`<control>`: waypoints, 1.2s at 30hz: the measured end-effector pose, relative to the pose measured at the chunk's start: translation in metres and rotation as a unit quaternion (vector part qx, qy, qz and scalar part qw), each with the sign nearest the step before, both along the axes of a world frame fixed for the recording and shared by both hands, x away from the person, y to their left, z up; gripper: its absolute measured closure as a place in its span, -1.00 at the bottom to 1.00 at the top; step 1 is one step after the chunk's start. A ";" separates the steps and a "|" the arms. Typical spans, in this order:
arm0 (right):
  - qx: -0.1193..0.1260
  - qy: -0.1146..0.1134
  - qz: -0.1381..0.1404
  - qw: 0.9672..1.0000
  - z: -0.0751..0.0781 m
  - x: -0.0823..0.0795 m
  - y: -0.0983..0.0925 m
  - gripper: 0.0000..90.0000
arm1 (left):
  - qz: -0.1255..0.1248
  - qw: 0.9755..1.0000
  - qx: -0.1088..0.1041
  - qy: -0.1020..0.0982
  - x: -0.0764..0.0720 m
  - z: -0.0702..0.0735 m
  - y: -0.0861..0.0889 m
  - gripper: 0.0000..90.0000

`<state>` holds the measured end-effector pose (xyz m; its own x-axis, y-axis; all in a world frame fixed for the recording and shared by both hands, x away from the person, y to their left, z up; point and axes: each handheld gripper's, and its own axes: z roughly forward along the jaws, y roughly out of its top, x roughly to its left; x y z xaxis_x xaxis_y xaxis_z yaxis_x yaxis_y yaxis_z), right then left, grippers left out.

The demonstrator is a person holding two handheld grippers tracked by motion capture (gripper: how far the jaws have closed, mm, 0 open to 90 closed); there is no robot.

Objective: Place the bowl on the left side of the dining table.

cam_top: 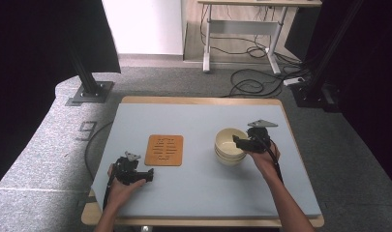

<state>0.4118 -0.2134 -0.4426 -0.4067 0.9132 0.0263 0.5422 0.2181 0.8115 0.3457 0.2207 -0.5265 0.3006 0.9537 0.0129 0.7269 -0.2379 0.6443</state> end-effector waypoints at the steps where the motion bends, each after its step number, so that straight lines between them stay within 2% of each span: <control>1: 0.000 0.000 0.000 1.000 0.000 0.000 0.000 -0.31 | 0.000 1.000 0.000 0.000 0.000 0.000 0.000 -1.00; 14: -0.004 0.005 -0.006 1.000 -0.002 0.007 -0.003 -0.27 | 0.000 1.000 0.000 0.000 0.000 0.000 0.000 -1.00; 25: -0.012 0.027 0.006 1.000 -0.003 0.011 -0.006 -0.08 | 0.000 1.000 0.000 0.000 0.000 0.000 0.000 -1.00; 31: -0.024 0.049 0.010 0.998 -0.007 0.012 -0.007 0.13 | 0.000 1.000 0.000 0.000 0.000 0.000 0.000 -1.00; 36: -0.022 0.058 0.019 0.998 -0.007 0.012 -0.006 0.42 | 0.000 1.000 0.000 0.000 0.000 0.000 0.000 -1.00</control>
